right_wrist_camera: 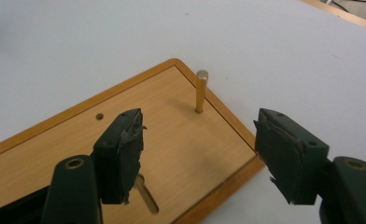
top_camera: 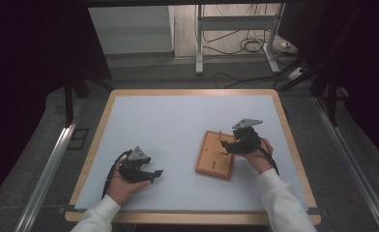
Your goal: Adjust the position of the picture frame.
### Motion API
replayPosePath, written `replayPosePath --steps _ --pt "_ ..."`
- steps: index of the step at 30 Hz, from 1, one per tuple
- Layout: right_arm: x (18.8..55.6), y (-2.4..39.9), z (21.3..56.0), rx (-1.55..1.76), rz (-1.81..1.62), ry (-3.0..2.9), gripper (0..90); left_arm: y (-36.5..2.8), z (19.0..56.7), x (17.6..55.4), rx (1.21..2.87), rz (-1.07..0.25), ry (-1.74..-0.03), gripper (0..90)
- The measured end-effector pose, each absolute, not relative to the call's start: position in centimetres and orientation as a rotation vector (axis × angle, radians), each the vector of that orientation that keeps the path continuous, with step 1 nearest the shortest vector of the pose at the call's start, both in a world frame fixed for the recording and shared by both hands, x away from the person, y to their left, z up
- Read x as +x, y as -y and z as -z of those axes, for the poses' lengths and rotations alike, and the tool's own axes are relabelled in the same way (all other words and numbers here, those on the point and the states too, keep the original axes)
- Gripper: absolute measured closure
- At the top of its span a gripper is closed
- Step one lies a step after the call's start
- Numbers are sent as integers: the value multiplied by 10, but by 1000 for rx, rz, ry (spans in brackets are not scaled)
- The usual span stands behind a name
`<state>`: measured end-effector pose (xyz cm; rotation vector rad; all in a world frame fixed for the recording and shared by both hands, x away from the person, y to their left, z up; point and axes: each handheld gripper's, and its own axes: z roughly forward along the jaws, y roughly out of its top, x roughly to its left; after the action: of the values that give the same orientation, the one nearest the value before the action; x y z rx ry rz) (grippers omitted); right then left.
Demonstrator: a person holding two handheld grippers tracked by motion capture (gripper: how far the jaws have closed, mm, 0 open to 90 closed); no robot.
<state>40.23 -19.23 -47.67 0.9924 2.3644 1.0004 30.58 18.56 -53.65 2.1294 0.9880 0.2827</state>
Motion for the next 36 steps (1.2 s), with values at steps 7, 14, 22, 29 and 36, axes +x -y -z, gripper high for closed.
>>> replayPosePath --steps 7,14,22,29,36 --pt "424 183 480 994 -1033 -2432 433 -188 537 306 2131 -279 -971 265" --pt "440 176 492 992 -987 -2464 545 -187 536 305 2128 -280 -960 265" --pt "453 176 500 966 -999 -2482 734 -187 536 306 2130 -281 -963 265" --pt "454 174 503 907 -1023 -2512 839 -187 536 306 2132 -285 -959 265" --pt "454 175 501 918 -1025 -2517 846 -187 536 306 2131 -286 -959 265"
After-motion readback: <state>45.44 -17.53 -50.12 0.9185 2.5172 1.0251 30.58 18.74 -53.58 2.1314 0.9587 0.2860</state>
